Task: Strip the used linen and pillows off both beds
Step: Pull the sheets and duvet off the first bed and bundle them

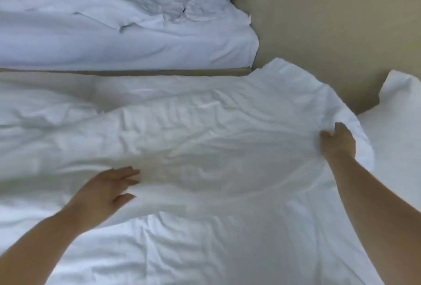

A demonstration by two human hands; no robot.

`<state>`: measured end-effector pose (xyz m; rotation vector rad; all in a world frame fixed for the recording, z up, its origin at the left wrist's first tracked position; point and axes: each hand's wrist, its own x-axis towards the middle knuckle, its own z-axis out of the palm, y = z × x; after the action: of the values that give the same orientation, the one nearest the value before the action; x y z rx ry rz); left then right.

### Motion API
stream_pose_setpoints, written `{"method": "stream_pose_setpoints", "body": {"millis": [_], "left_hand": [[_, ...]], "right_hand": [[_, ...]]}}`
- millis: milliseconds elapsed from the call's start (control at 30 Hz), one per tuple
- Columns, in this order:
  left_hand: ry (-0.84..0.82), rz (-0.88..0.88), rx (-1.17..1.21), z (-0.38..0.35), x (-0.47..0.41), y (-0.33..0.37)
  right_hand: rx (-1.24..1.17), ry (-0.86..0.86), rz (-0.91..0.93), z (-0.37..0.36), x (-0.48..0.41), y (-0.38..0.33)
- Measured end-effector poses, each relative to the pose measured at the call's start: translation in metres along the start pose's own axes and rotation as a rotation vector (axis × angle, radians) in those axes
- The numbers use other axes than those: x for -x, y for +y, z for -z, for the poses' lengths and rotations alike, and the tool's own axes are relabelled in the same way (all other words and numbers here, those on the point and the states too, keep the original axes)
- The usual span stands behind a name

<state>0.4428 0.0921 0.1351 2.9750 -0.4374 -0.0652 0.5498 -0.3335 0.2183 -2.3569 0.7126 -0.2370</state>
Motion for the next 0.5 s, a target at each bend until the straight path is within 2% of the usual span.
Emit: {"method": "stream_pose_setpoints", "body": {"millis": [33,133,167,200,267,333,433,500], "left_hand": [[-0.047,-0.097,-0.042,0.0,0.0,0.019],[-0.33,0.04,-0.034,-0.039,0.015,0.043],[-0.47,0.096,-0.002,-0.049,0.019,0.046],[-0.535,0.131,-0.009,-0.06,0.02,0.048],[-0.543,0.128,-0.007,-0.069,0.019,0.051],[-0.51,0.105,-0.036,-0.072,0.015,0.054],[-0.554,0.09,-0.038,-0.078,0.007,0.051],[-0.6,0.088,-0.026,-0.079,0.002,0.051]], "right_hand": [[0.121,-0.09,-0.077,-0.006,0.004,0.021],[0.368,-0.25,-0.143,-0.023,0.023,0.066],[0.433,-0.26,-0.124,-0.028,0.029,0.073],[0.475,-0.215,-0.091,-0.03,0.03,0.078],[0.487,-0.056,-0.004,-0.029,0.031,0.081],[0.506,0.002,0.025,-0.025,0.024,0.081],[0.716,-0.155,-0.034,-0.025,0.013,0.086],[0.927,-0.195,-0.013,-0.027,0.014,0.084]]}}
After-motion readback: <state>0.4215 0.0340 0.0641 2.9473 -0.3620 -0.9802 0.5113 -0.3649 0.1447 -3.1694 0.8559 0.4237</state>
